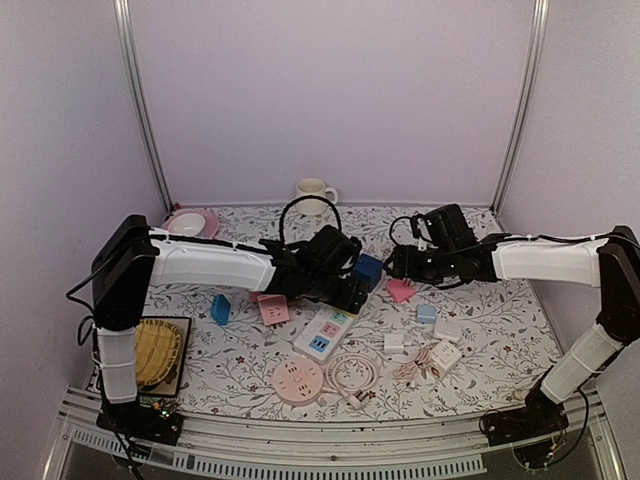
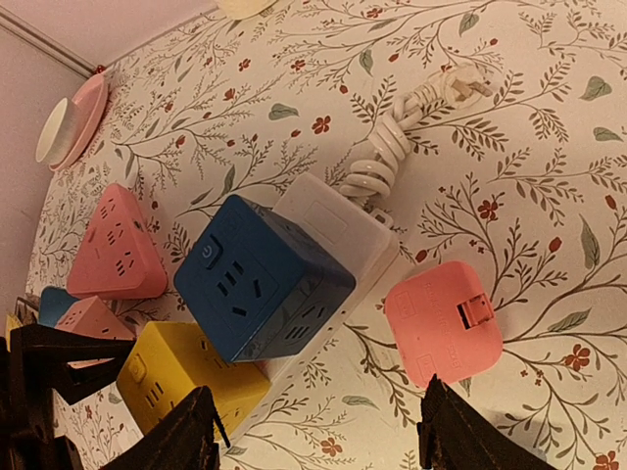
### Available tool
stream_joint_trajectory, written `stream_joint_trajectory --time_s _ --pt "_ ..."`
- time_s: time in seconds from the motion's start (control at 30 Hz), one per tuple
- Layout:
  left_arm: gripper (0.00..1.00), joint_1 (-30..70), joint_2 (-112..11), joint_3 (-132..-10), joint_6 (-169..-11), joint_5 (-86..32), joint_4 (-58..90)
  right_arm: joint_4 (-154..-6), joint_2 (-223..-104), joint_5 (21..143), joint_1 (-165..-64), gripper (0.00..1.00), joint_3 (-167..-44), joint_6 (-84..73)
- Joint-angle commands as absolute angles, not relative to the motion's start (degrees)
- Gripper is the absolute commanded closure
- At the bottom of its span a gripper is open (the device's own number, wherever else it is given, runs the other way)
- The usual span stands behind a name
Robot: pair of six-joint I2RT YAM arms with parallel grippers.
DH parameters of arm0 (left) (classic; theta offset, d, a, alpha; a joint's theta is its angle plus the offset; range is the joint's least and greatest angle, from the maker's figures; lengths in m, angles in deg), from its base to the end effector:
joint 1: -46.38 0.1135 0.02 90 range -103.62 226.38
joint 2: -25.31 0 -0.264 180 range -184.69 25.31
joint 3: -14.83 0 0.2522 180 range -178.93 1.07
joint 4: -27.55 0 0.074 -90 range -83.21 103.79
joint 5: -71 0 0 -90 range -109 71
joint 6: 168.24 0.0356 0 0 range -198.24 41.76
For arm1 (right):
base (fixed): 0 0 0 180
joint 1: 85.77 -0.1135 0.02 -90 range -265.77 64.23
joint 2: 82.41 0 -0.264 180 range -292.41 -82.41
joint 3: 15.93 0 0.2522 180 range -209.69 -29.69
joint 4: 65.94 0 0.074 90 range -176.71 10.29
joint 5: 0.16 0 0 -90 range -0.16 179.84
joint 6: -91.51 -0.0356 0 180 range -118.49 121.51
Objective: Pull the plug off the socket
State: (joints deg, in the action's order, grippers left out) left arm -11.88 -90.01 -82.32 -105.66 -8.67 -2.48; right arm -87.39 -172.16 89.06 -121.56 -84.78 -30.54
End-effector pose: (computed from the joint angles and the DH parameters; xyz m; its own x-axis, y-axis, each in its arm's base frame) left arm 0.2396 -0.3753 0.1922 -0.7044 0.2776 -0.6532 0.5063 0.8416 -0.1883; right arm 0.2718 0.1966 0.2137 -0.7778 0.0934 -0.6215 -0.2126 0.8915 0.4000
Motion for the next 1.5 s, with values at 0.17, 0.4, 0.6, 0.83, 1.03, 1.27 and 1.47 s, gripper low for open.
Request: stream_joint_trajectory --time_s 0.17,0.4,0.6,0.83,1.03,1.27,1.47 --pt "0.19 -12.37 -94.3 -87.68 -102.43 -5.73 -5.88 -85.36 -176.67 85.35 -120.95 0.27 -88.6 -29.67" --pt "0.22 -12.24 -95.34 -88.74 -100.96 -5.26 -5.2 -83.47 -180.27 82.86 -120.58 0.27 -91.43 -30.24" --pt "0.27 -12.19 -95.62 -88.75 -100.22 -4.78 -5.02 -82.22 -183.13 80.91 -119.65 0.27 -92.98 -30.83" --pt "0.33 -12.21 -96.41 -88.92 -100.35 -5.34 -4.63 -81.25 -185.99 79.75 -119.44 0.27 -93.41 -31.6" --pt "0.47 -12.32 -95.27 -88.32 -99.98 -6.06 -2.89 -80.76 -187.12 79.43 -119.43 0.28 -92.4 -32.02" --pt "0.66 -12.55 -92.8 -87.29 -98.67 -5.93 0.07 -79.81 -187.38 79.8 -119.43 0.28 -89.92 -32.71" --pt "0.72 -13.1 -88.67 -83.78 -97.8 -4.61 4.64 -78.62 -187.55 79.88 -119.43 0.28 -87.36 -33.41"
